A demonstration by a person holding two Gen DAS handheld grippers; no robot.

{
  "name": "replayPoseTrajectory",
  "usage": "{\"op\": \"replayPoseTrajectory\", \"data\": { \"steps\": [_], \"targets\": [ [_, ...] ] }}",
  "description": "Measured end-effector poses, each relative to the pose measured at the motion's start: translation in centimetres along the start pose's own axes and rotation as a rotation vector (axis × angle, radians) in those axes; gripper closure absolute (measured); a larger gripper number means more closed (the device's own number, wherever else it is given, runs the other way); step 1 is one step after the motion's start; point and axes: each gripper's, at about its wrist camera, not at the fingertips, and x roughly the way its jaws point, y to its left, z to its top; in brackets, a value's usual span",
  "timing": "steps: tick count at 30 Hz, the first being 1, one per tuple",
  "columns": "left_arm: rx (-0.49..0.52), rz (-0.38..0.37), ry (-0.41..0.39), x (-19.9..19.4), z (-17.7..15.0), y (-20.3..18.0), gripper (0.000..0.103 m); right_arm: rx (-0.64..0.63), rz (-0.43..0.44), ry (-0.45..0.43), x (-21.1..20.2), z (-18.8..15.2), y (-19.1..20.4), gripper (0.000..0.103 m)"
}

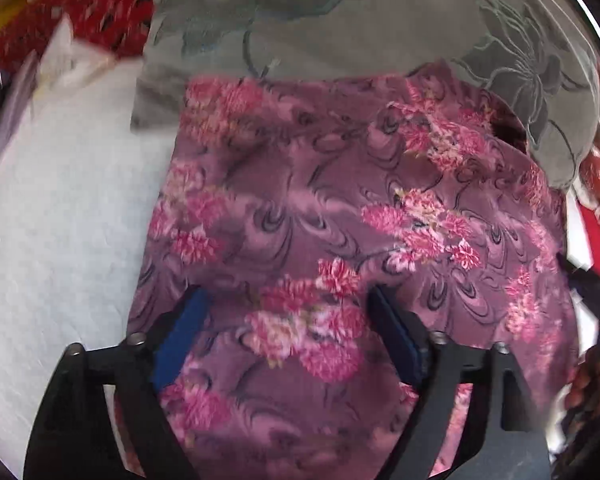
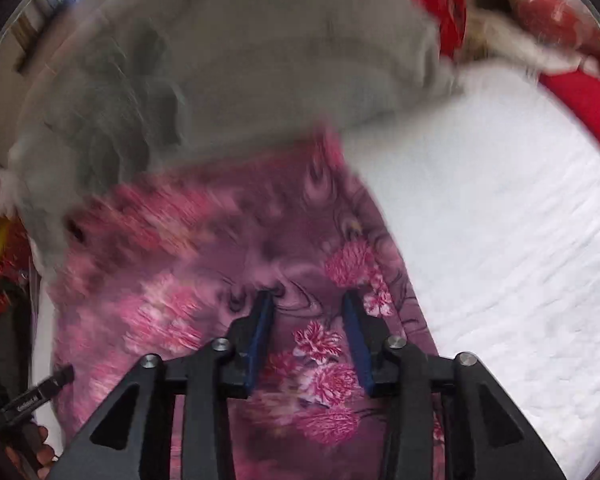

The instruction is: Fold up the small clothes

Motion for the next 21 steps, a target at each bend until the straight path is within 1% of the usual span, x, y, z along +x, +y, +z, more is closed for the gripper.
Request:
{"op": "replayPoseTrajectory", "data": {
  "steps": [1, 2, 3, 5, 6, 7, 8, 9, 10, 11, 12, 13, 14, 16, 18, 19, 21],
  "targets": [
    [0.017, 0.014, 0.007, -0.1, 0.1, -0.3, 0.018, 0.009, 0.018, -0.032, -0.3, 0.1, -0.1, 0.062],
    [0.016, 0.003, 0.022, -0.6, 0.2, -0.4, 0.018, 0.030, 0.032, -0.011, -0.4, 0.5, -0.3, 0.062],
    [-0.001, -0.025, 0.025, -1.2, 0.3, -0.4, 0.018, 0.047, 0.039, 0.010, -0.6, 0.8, -0.4, 0.063],
    [-0.059, -0.096, -0.012, -2.8, 0.1, -0.1, 0.018, 0.053, 0.056, -0.031, -2.0, 0.9, -0.5, 0.060],
    [-0.065, -0.093, -0.028, -3.1, 0.0, -0.2, 0.018, 0.050, 0.067, -0.058, -2.6, 0.7, -0.5, 0.060],
    [-0.055, -0.065, -0.032, -2.9, -0.2, -0.6, 0.018, 0.049, 0.086, -0.078, -3.1, 0.3, -0.5, 0.060],
    [-0.038, -0.050, -0.023, -2.4, -0.4, -0.8, 0.018, 0.050, 0.092, -0.071, -3.1, 0.0, -0.6, 0.057],
    [-0.014, -0.021, 0.014, -1.3, -0.7, -1.3, 0.018, 0.043, 0.082, -0.043, -2.4, -0.4, -0.6, 0.057],
    [-0.001, 0.007, 0.033, -0.6, -1.0, -1.5, 0.017, 0.032, 0.053, -0.003, -1.6, -0.7, -0.6, 0.057],
    [0.013, 0.026, 0.013, -0.6, -1.2, -1.9, 0.017, 0.015, 0.040, 0.003, -1.1, -1.2, -0.6, 0.057],
    [0.023, 0.034, 0.001, -1.0, -1.4, -2.1, 0.017, 0.004, 0.036, -0.022, -1.5, -1.3, -0.4, 0.057],
    [0.026, 0.029, 0.009, -1.2, -1.4, -2.1, 0.017, 0.009, 0.017, -0.017, -2.0, -1.2, 0.0, 0.056],
    [0.020, 0.018, 0.016, -1.3, -1.5, -2.0, 0.017, 0.018, 0.025, -0.020, -2.5, -1.3, 0.2, 0.055],
    [0.003, 0.008, 0.025, -1.6, -1.8, -2.0, 0.017, 0.013, 0.068, -0.052, -4.0, -1.8, 1.1, 0.055],
    [-0.009, 0.008, 0.032, -1.7, -1.9, -1.7, 0.017, -0.009, 0.074, -0.064, -4.6, -2.5, 1.8, 0.055],
    [-0.012, 0.010, 0.034, -1.7, -2.0, -1.7, 0.017, -0.027, 0.069, -0.061, -4.7, -2.9, 2.3, 0.055],
    [-0.008, 0.015, 0.042, -1.7, -1.9, -1.8, 0.017, -0.065, 0.032, -0.018, -3.7, -3.9, 2.6, 0.055]
  ]
}}
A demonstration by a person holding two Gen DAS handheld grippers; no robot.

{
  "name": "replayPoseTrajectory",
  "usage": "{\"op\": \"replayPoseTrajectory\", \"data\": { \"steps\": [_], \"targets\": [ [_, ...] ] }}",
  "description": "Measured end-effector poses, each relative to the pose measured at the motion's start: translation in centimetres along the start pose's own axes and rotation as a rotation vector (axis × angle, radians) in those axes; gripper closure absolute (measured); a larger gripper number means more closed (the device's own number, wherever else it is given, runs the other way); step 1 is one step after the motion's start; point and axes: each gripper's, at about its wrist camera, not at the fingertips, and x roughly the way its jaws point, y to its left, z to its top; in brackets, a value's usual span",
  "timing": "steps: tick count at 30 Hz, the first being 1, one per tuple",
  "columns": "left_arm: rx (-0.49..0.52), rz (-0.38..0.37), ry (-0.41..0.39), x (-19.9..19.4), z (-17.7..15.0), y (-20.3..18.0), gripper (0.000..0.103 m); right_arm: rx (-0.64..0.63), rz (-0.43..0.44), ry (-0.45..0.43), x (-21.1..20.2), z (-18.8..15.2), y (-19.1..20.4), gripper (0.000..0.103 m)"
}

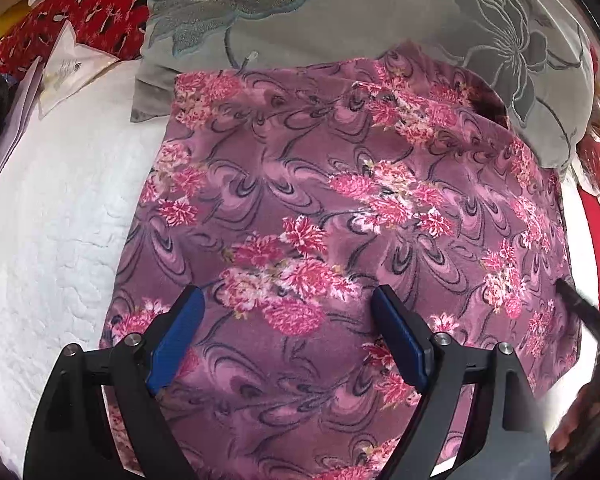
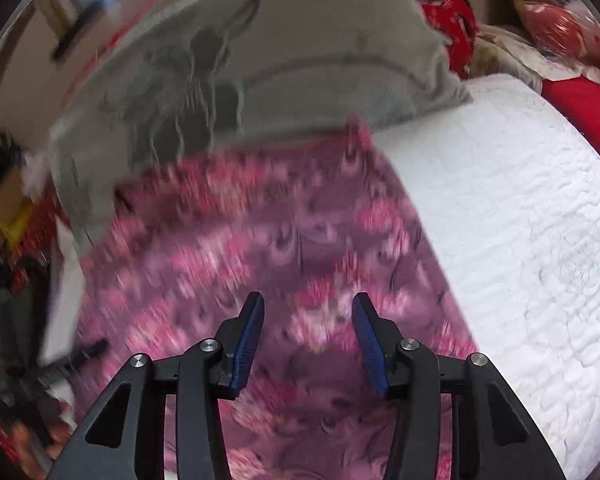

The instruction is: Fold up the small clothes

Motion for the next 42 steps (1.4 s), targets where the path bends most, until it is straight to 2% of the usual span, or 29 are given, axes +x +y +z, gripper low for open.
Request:
{"op": "replayPoseTrajectory", "data": {
  "steps": [1, 3, 6, 8, 9, 11, 14, 17, 21, 26, 29, 32, 35, 37, 38, 40, 41, 42],
  "targets": [
    [0.004, 0.001, 0.009, -0.2, 0.0, 0.0, 0.017, -0.008, -0.025, 0.038, 0.9, -0.7, 0.0, 0.055],
    [0.005, -0.003, 0.011, -1.1, -0.3, 0.2, 0.017, -0.009, -0.027, 0.019, 0.6, -0.9, 0.1, 0.056],
    [-0.013, -0.027, -0.039, -3.1, -0.8, 1.4, 0.017, 0.039, 0.001, 0.008, -0.9, -0.6, 0.2, 0.055],
    [-0.036, -0.023, -0.055, -3.8, -1.7, 2.5, 0.017, 0.020, -0.005, -0.010, -1.5, -0.8, 0.3, 0.053],
    [-0.046, -0.015, -0.031, -3.2, -2.3, 3.2, 0.017, 0.009, -0.021, -0.005, -1.3, -1.1, 0.3, 0.049],
    [-0.042, -0.006, 0.041, -1.8, -2.9, 3.9, 0.017, 0.008, -0.045, 0.074, 0.4, -1.8, -0.2, 0.048],
    [-0.037, -0.062, 0.041, -2.8, -3.5, 5.1, 0.017, -0.010, -0.083, 0.059, -0.2, -2.0, 0.8, 0.047],
    [-0.029, -0.073, 0.023, -4.1, -3.2, 6.3, 0.017, -0.034, -0.012, 0.051, -1.3, -2.7, 3.3, 0.047],
    [-0.078, -0.058, 0.004, -5.5, -1.8, 9.7, 0.017, -0.228, 0.041, 0.088, -1.3, -5.6, 9.4, 0.047],
    [-0.124, -0.100, 0.034, -5.7, -0.4, 13.6, 0.017, -0.545, 0.151, 0.147, -0.2, -11.9, 19.0, 0.048],
    [-0.134, -0.121, 0.051, -5.5, 0.2, 15.1, 0.017, -0.743, 0.184, 0.119, 0.0, -15.5, 24.6, 0.044],
    [-0.158, -0.155, 0.078, -5.0, 0.7, 15.8, 0.017, -0.894, 0.134, 0.073, 1.3, -18.1, 28.7, 0.042],
    [-0.186, -0.203, 0.104, -4.4, 1.1, 16.7, 0.017, -1.056, 0.008, -0.002, 3.3, -20.9, 31.7, 0.043],
    [-0.190, -0.224, 0.115, -4.0, 1.4, 16.8, 0.017, -1.096, -0.031, -0.070, 3.5, -21.2, 31.9, 0.043],
    [-0.189, -0.228, 0.120, -3.8, 1.6, 16.8, 0.017, -1.115, -0.064, -0.118, 3.8, -21.4, 32.5, 0.045],
    [-0.193, -0.233, 0.122, -3.5, 2.0, 16.7, 0.017, -1.133, -0.107, -0.161, 4.0, -21.5, 32.7, 0.052],
    [-0.199, -0.246, 0.124, -3.3, 2.3, 16.6, 0.017, -1.136, -0.110, -0.172, 4.4, -21.3, 32.9, 0.080],
    [-0.210, -0.271, 0.128, -3.0, 2.7, 16.4, 0.017, -1.135, -0.115, -0.168, 4.9, -21.0, 33.1, 0.097]
  ]
}}
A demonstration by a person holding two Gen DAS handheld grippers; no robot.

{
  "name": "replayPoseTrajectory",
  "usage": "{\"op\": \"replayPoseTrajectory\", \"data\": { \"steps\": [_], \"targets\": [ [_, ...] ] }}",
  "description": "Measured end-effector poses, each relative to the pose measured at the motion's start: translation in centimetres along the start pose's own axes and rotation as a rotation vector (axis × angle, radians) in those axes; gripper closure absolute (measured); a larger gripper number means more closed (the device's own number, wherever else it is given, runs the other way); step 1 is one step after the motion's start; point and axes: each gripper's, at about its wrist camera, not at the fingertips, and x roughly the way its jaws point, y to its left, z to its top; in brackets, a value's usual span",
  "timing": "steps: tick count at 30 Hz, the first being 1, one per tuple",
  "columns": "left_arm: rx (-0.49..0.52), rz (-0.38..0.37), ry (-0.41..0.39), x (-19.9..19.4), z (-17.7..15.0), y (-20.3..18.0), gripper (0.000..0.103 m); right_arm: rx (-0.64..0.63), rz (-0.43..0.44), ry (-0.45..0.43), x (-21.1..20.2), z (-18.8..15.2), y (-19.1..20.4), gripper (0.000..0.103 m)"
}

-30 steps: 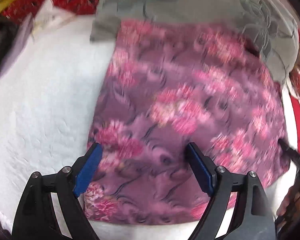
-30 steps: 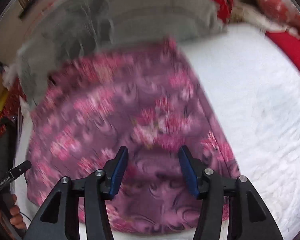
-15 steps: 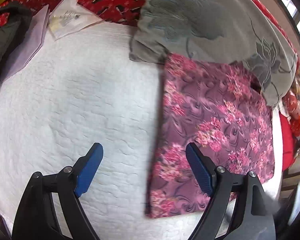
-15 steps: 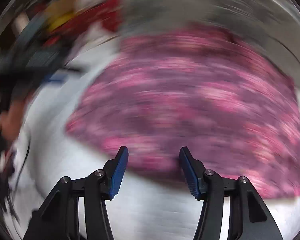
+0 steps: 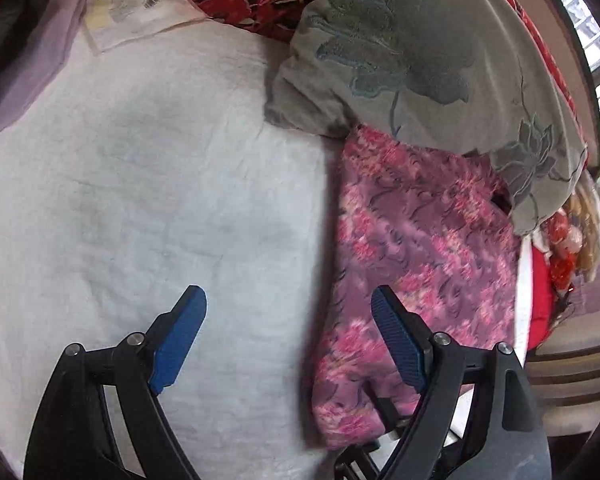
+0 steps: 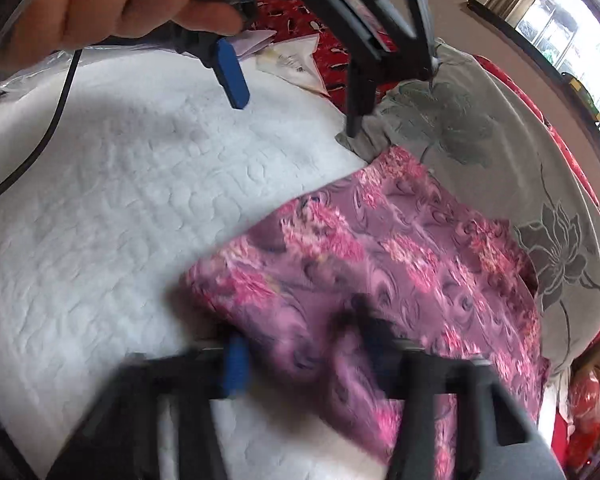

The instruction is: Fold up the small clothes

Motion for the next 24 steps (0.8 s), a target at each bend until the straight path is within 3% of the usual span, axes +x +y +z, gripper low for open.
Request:
{"op": "replayPoseTrajectory", "data": {
  "steps": [2, 7, 12, 13, 14, 16, 17, 18, 24],
  "targets": [
    [-0.016, -0.040, 0.013, 0.4, 0.5, -0.2, 0.017, 0.026, -0.014, -0.003, 0.4, 0.4, -0.9, 0.096],
    [-0.067, -0.168, 0.107, 3.2, 2.1, -1.7, 0.017, 0.126, -0.044, -0.115, -2.6, 0.3, -3.6, 0.097],
    [-0.026, -0.156, 0.168, 5.7, 2.6, -4.8, 0.018, 0.199, -0.035, -0.180, -4.7, 0.0, -5.7, 0.098],
    [-0.016, -0.153, 0.167, 5.9, 2.6, -5.4, 0.024, 0.212, -0.032, -0.186, -5.0, -0.1, -5.9, 0.098],
    [-0.009, -0.152, 0.162, 6.0, 2.7, -5.8, 0.044, 0.225, -0.026, -0.192, -5.2, -0.1, -6.2, 0.098],
    [0.013, -0.149, 0.165, 6.1, 2.8, -6.7, 0.076, 0.247, -0.013, -0.196, -5.4, -0.2, -6.6, 0.098],
    [0.022, -0.126, 0.148, 5.8, 2.9, -7.0, 0.089, 0.261, -0.005, -0.197, -5.5, -0.4, -6.8, 0.098],
    [0.036, -0.112, 0.125, 5.4, 2.9, -7.4, 0.096, 0.276, -0.001, -0.201, -5.6, -0.5, -7.1, 0.098],
    [0.067, -0.133, 0.052, 2.5, 2.8, -10.2, 0.097, 0.374, 0.024, -0.226, -6.2, -1.1, -8.8, 0.098]
  ]
}}
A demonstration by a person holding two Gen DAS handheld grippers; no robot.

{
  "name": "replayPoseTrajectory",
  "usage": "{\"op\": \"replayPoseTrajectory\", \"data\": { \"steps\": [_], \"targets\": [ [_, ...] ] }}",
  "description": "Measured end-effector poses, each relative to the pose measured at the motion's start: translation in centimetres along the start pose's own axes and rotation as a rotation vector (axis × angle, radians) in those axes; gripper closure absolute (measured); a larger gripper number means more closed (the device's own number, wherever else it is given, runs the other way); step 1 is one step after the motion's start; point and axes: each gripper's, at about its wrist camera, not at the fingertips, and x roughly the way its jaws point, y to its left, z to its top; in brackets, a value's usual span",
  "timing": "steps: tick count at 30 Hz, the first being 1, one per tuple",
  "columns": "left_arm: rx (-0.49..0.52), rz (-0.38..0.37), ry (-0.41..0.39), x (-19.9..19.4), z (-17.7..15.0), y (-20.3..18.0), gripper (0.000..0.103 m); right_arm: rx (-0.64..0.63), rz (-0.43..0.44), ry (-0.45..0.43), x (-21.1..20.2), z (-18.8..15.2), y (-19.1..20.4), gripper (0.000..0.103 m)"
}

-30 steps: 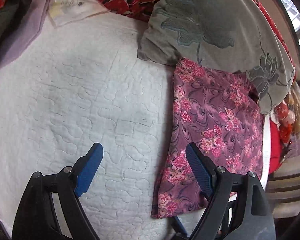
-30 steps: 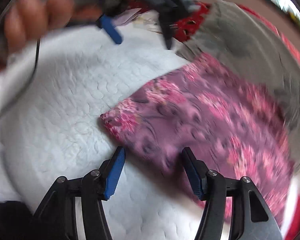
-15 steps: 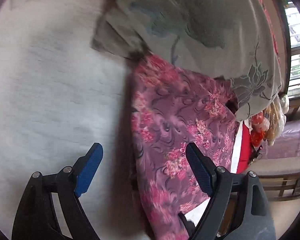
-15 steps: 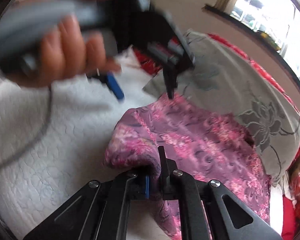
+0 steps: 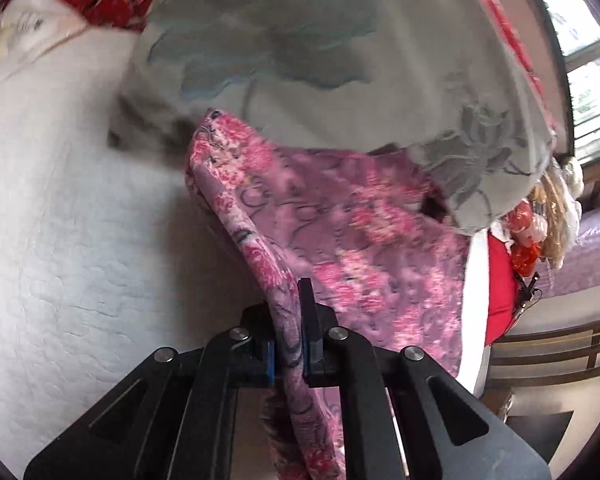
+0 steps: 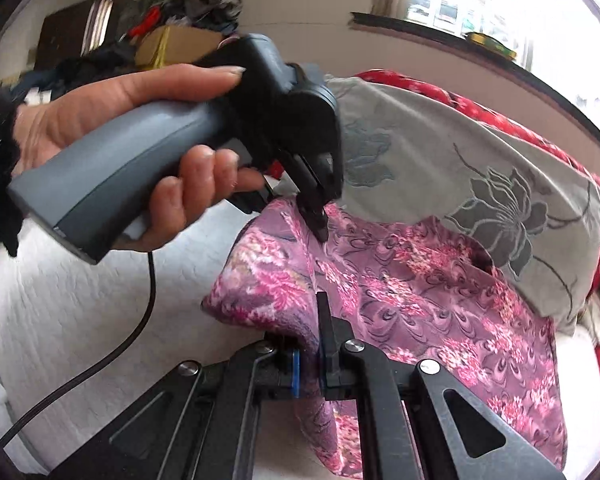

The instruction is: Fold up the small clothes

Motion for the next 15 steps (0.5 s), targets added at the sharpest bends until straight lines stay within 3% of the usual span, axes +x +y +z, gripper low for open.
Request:
{"op": "replayPoseTrajectory", "data": {
  "steps": [15],
  "targets": [
    [0.153, 0.023, -0.049, 0.0, -1.1, -12.7, 0.097, 0.374, 0.015, -0.035, -5.1, -1.8, -10.1, 0.098]
  ]
}}
